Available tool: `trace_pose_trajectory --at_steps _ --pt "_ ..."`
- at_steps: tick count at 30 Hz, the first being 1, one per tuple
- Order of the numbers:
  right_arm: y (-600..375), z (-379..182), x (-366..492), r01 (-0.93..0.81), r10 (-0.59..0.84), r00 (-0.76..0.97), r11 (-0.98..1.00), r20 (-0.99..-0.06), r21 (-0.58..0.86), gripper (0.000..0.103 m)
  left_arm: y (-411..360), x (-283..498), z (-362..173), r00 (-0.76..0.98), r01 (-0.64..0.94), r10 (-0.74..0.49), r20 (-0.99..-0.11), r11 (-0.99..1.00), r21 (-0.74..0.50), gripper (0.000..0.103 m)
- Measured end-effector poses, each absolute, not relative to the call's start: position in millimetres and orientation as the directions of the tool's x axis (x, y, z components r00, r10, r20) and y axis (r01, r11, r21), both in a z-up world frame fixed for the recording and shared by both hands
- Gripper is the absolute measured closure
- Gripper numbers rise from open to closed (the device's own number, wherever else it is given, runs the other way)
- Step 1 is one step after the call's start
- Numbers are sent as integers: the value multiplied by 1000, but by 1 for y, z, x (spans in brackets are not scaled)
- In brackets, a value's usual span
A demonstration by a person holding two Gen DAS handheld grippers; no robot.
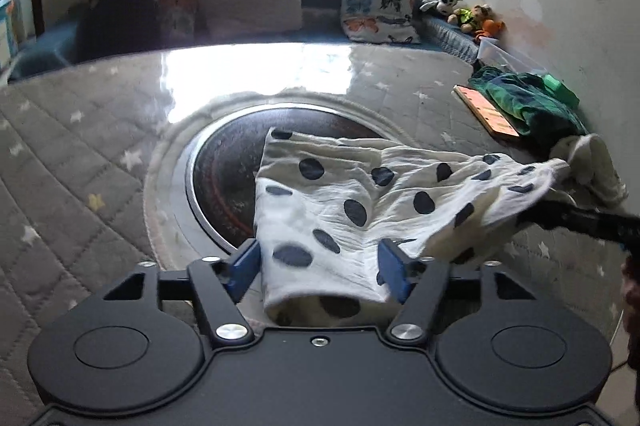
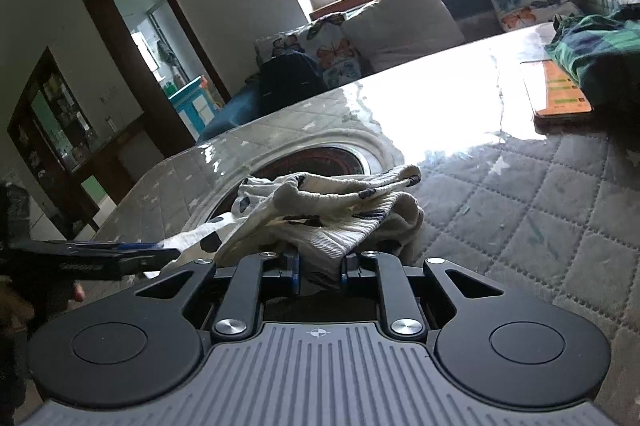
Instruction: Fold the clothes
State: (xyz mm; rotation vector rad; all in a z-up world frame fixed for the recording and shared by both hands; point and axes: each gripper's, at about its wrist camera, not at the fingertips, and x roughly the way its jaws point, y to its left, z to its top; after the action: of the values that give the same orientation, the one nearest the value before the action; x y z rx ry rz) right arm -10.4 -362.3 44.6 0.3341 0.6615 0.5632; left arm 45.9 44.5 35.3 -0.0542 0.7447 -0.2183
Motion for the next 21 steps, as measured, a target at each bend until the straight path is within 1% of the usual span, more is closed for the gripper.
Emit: trace_pose_trajectory --at_steps 2,4,9,12,16,21 --pt "-363 45 -10 -379 592 646 797 -482 470 85 35 36 43 727 225 -224 -649 971 -83 29" --pt "-362 46 -10 -379 590 647 798 -483 468 85 23 28 48 737 273 -242 -632 961 -50 23" --pt "-361 47 -9 -386 596 641 795 -484 467 85 -14 25 49 728 385 -302 -616 923 2 23" --pt "-360 49 -9 -393 600 634 794 -489 464 85 -35 30 44 733 426 -298 -612 902 71 23" --pt "-361 50 -7 -397 604 628 791 -491 465 85 -56 34 37 725 488 -312 -614 862 138 20" --pt "-362 51 -6 -405 610 622 788 -492 464 85 -82 39 26 729 536 -304 -614 810 236 20"
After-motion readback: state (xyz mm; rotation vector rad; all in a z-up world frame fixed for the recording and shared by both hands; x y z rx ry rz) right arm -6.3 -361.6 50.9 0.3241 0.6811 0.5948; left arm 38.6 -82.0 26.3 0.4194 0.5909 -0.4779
